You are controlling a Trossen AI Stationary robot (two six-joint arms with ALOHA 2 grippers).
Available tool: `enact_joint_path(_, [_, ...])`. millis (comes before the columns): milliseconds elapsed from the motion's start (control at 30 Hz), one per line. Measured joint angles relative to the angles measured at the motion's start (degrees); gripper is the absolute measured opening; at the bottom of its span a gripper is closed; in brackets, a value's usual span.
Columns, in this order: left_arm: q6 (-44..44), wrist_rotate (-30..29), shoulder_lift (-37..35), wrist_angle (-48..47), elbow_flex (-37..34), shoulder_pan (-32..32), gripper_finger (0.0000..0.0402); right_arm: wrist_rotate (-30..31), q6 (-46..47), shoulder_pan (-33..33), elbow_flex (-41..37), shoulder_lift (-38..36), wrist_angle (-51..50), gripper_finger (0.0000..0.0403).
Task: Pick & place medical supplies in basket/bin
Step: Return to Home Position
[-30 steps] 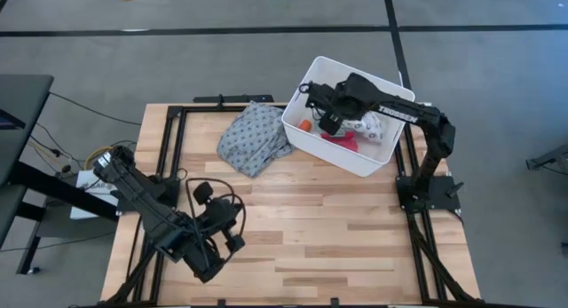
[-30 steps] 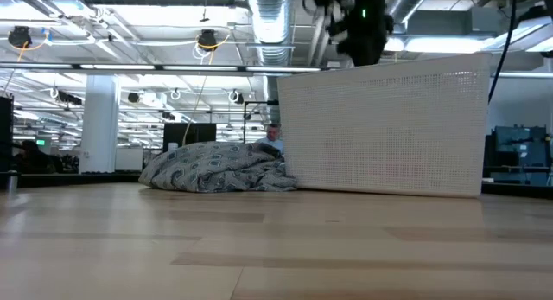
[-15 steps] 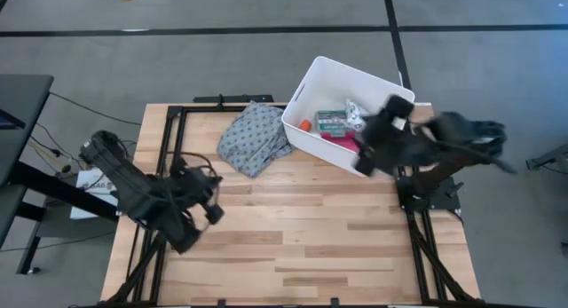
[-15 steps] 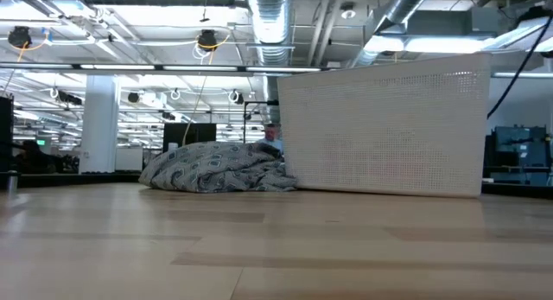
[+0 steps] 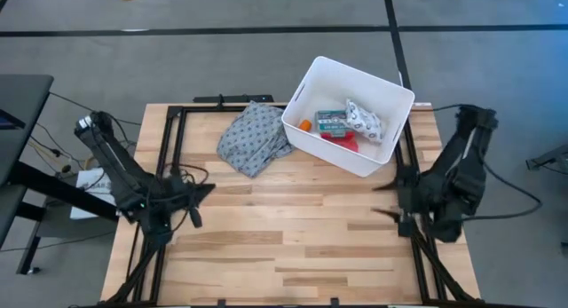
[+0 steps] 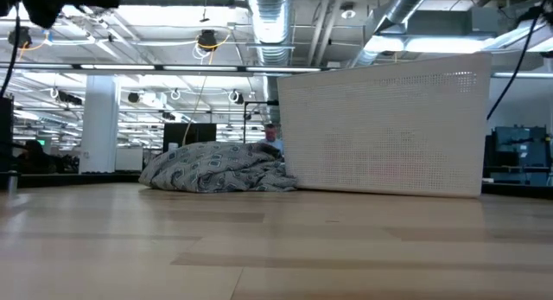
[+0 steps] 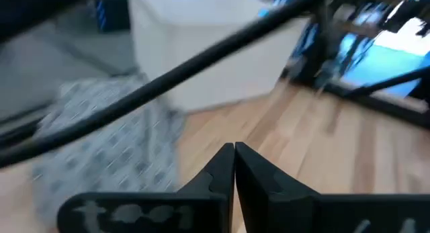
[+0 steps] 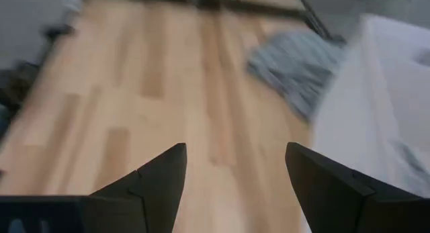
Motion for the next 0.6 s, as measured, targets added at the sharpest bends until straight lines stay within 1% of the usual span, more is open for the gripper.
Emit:
enact_joint_path(67, [9.1,-1.8,-1.1,13.3,-5.6,0.0,0.0002,4.5,-3.4,4.1,-8.2,-3.1,11.7,0.0250])
enact_joint_path(133, [15.0,-0.7,-2.9,22.4,-9.6,0.2,0.0002,8.6,-7.7,6.8,-15.1,-5.7,23.9,0.0250])
enact_joint_path(167, [17.8,0.3,-4.0,26.7,-10.7,0.4,0.0002,9.9,-9.9,7.6,-18.1,-6.7,30.1,0.0250])
enact_joint_path(233, [23.7,3.2,-6.1,33.9,-12.4,1.6,0.0002,9.6,-15.3,7.8,-22.9,-7.9,41.8,0.0250])
enact_joint_path(300, [32.1,7.2,-7.9,41.7,-13.0,2.8,0.0001,6.3,-21.2,6.9,-26.3,-7.9,52.0,0.0250])
enact_joint_path(367, [43.5,13.1,-9.9,51.6,-13.0,4.2,0.0001,0.1,-26.2,5.6,-28.3,-7.8,58.8,0.0250])
enact_joint_path(433, [56.5,21.8,-11.1,62.6,-13.0,5.9,0.0001,-7.1,-31.1,4.2,-28.9,-7.9,64.9,0.0250])
enact_joint_path(500, [67.6,30.6,-12.5,70.9,-13.0,7.9,0.0001,-13.6,-37.8,2.9,-29.1,-8.1,70.0,0.0250])
enact_joint_path(567, [75.0,39.2,-14.0,76.0,-12.9,9.7,0.0001,-20.4,-44.1,1.2,-29.1,-8.2,74.1,0.0250])
enact_joint_path(600, [77.3,42.1,-14.9,76.2,-12.9,10.5,0.0001,-23.7,-46.5,0.2,-29.1,-8.6,74.6,0.0250])
